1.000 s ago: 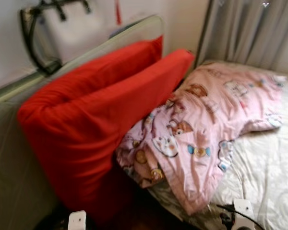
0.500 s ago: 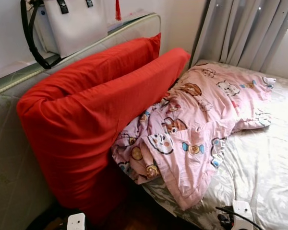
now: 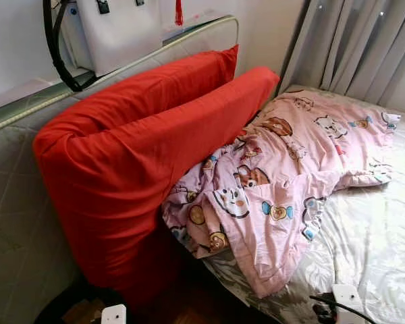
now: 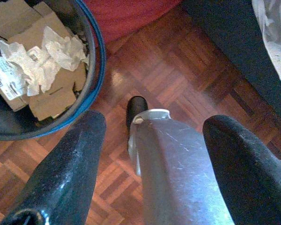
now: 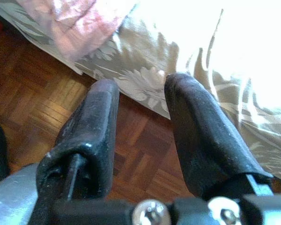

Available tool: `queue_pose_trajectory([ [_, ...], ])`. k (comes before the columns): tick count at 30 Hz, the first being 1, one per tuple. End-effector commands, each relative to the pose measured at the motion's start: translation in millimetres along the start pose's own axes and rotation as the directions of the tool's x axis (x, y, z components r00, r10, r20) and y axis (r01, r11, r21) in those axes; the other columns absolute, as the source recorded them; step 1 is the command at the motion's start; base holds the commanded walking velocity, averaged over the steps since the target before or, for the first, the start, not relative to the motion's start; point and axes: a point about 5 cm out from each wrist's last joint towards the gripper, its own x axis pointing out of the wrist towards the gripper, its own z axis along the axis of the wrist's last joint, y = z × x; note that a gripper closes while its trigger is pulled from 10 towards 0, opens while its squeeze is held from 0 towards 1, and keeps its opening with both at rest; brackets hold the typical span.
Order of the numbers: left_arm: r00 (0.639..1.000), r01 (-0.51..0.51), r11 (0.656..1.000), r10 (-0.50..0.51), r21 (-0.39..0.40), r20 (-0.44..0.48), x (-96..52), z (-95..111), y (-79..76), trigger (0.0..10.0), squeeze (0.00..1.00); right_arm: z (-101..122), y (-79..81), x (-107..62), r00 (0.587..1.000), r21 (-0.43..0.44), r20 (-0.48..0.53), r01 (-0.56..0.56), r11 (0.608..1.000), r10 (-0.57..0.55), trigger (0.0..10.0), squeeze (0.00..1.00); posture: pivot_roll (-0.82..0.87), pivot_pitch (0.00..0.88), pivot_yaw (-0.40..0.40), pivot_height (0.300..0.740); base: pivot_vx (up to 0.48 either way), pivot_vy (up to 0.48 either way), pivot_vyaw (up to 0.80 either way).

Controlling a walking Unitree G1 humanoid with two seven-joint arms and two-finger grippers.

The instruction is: Clean up the room

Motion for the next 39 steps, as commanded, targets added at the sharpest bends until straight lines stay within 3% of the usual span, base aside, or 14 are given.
queue_pose_trajectory([
  [1,1.000,-0.005,1.000,0.005,0.008,-0.017,-1.1,-6,0.1,10.0,0.00,-2,-4.6,-2.0,1.000,0.011,0.000,0.012,1.000,-0.012,10.0,0.00,0.01,0.000,-0.056,0.740,0.000,0.000,0.00],
  [7,1.000,-0.001,0.999,0.001,0.039,-0.012,-1.4,-4,4.2,10.0,0.00,-4,0.6,-1.1,1.000,0.014,-0.005,-0.002,1.000,0.002,10.0,0.00,0.01,0.000,-0.050,0.740,0.000,0.000,0.00],
  [14,0.999,-0.044,0.999,0.044,0.009,-0.001,-2.1,0,15.9,10.0,0.00,-2,13.3,2.3,0.999,-0.034,-0.003,-0.045,0.998,0.045,10.0,0.00,-0.01,0.000,-0.041,0.740,0.000,0.000,0.53],
  [19,0.999,-0.043,0.999,0.043,0.020,0.007,-2.1,3,19.6,10.0,0.00,-5,16.0,3.0,1.000,0.074,0.005,0.019,0.997,-0.019,10.0,0.00,-0.03,0.000,-0.006,0.740,0.000,0.000,0.16],
  [39,0.999,-0.049,0.998,0.049,0.038,0.012,-1.7,8,24.3,10.0,0.00,0,24.1,5.7,1.000,0.100,0.031,-0.002,0.995,-0.001,10.0,0.00,-0.02,0.000,0.014,0.740,0.024,0.000,0.00],
])
